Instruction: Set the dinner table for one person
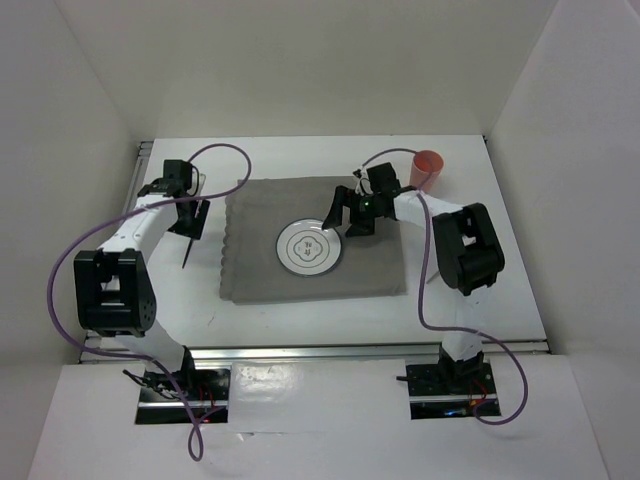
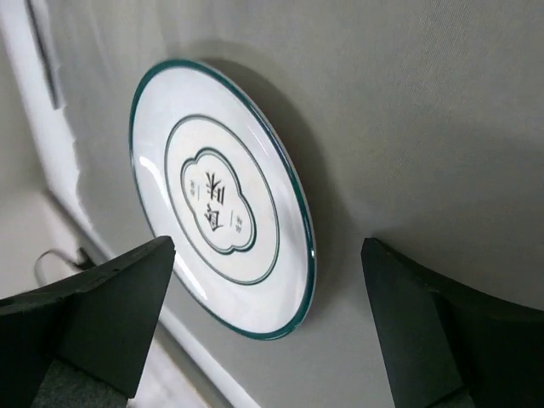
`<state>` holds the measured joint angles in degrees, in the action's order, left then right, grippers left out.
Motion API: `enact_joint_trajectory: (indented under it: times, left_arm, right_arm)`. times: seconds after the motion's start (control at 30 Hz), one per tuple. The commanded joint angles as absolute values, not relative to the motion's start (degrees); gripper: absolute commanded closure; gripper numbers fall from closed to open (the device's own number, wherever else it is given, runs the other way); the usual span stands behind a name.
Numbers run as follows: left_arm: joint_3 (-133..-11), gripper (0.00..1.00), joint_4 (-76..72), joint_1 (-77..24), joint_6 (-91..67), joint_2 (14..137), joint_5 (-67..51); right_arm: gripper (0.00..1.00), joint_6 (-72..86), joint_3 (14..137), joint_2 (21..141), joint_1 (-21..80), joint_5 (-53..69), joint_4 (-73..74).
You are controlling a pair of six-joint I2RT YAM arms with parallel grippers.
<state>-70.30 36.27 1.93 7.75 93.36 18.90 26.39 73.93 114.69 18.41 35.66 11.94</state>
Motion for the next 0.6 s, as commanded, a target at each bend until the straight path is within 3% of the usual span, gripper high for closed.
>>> enact_joint_trajectory:
  times: [0.0, 0.1, 0.4, 0.57]
  left_arm:
    - [-72.06, 0.15, 34.02, 1.93, 9.40, 95.27, 19.16]
    - [-75.05, 0.18, 33.49, 1.93, 12.39, 100.53, 16.53]
    - [-86.73, 0.21, 34.01, 1.93, 16.00, 116.53, 10.55]
    - [-94.39, 0.33, 37.96, 1.93, 14.07, 124.53, 9.93]
  right_arm:
    - [0.01, 21.89, 79.62, 109.52, 21.61, 19.45, 20.81]
    - [0.01, 21.88, 81.39, 106.18, 23.64, 11.00, 25.31]
    - [0.01, 24.34, 77.70, 94.40, 23.64, 9.23, 25.84]
    - [0.01, 24.96, 75.94, 90.53, 23.12, 6.51, 30.49]
